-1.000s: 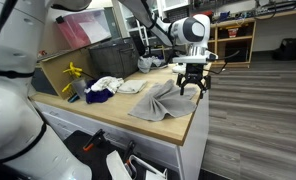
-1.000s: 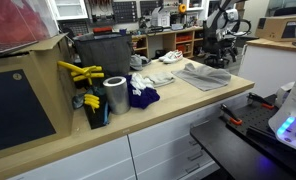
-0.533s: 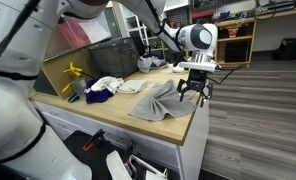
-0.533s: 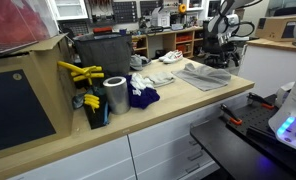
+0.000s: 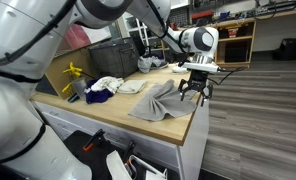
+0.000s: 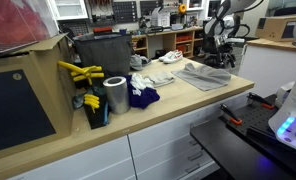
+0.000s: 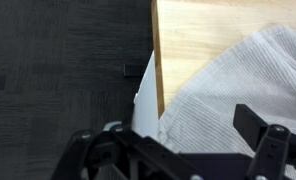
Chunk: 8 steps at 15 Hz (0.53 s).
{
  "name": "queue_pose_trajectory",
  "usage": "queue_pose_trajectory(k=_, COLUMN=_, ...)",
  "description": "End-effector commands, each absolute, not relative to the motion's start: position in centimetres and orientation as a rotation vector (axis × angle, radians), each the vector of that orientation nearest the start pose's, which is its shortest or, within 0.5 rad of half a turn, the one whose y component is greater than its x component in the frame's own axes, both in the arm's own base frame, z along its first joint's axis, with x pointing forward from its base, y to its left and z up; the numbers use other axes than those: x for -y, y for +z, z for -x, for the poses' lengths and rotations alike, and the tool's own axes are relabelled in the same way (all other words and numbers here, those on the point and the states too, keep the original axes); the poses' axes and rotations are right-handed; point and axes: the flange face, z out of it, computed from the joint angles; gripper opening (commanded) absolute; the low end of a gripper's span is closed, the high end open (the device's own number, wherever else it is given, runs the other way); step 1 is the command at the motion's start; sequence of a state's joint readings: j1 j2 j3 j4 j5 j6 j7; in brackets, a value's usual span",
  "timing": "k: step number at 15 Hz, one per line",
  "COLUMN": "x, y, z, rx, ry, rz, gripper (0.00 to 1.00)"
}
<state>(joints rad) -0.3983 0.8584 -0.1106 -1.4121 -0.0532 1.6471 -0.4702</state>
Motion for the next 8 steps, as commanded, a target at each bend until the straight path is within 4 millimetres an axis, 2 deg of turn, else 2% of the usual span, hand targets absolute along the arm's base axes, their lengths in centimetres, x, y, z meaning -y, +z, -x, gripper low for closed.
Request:
queue_pose_trajectory(k=1, x=31.9, y=15.0, z=-58.2, rx=0.024, ry=0.914, rz=2.845, gripper=1.00)
queue_pose_trajectory(k=3, x=32.2, y=14.3, z=-58.2, rx=0.020, ry=0.925, rz=2.843, gripper=1.00)
queue_pose_trajectory(k=4, x=32.4, y=13.9, z=-58.2, rx=0.011, ry=0.927, rz=2.839, gripper=0.75)
queue_pose_trajectory(k=6, x=32.6, y=13.2, z=-58.2, rx=0.002, ry=0.925, rz=2.829, gripper=0.66)
queue_pose_trajectory(k=8, x=32.8, y=12.8, z=-58.3, rx=0.000, ry=0.926, rz=2.825, gripper=0.49)
